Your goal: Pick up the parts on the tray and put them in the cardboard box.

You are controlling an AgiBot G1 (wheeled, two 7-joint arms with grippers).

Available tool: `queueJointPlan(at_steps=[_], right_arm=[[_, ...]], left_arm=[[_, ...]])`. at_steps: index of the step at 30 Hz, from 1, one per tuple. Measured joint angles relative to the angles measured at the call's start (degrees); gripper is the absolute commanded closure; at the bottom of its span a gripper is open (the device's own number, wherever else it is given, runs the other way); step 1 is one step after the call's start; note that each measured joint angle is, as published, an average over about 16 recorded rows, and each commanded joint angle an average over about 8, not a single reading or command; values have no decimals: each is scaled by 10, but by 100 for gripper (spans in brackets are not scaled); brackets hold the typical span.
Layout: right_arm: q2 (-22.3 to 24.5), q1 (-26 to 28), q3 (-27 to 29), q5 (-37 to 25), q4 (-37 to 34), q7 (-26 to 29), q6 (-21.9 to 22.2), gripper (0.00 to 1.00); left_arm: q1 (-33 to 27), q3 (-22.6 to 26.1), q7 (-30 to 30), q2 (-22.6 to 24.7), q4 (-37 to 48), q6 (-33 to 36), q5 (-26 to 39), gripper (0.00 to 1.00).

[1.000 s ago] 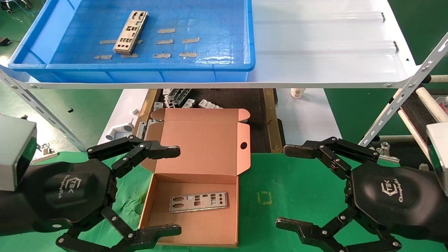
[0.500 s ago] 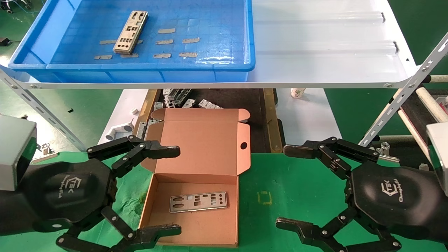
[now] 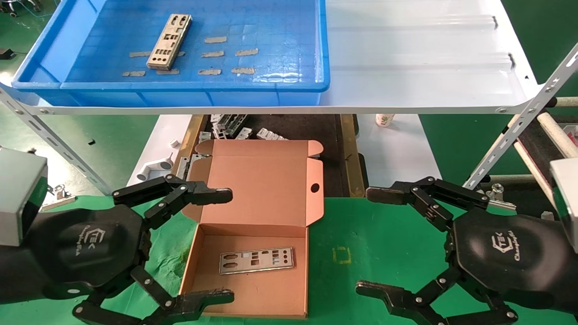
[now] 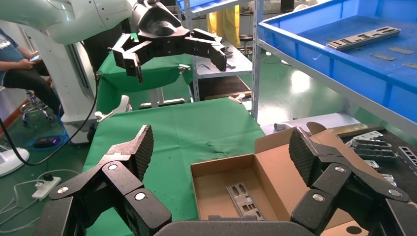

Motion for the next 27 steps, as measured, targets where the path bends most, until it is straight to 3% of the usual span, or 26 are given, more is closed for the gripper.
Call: queueJointPlan(at_steps=[27], right_arm=[[0, 0, 0, 0, 0, 0, 0, 0]], left_arm=[[0, 0, 0, 0, 0, 0, 0, 0]])
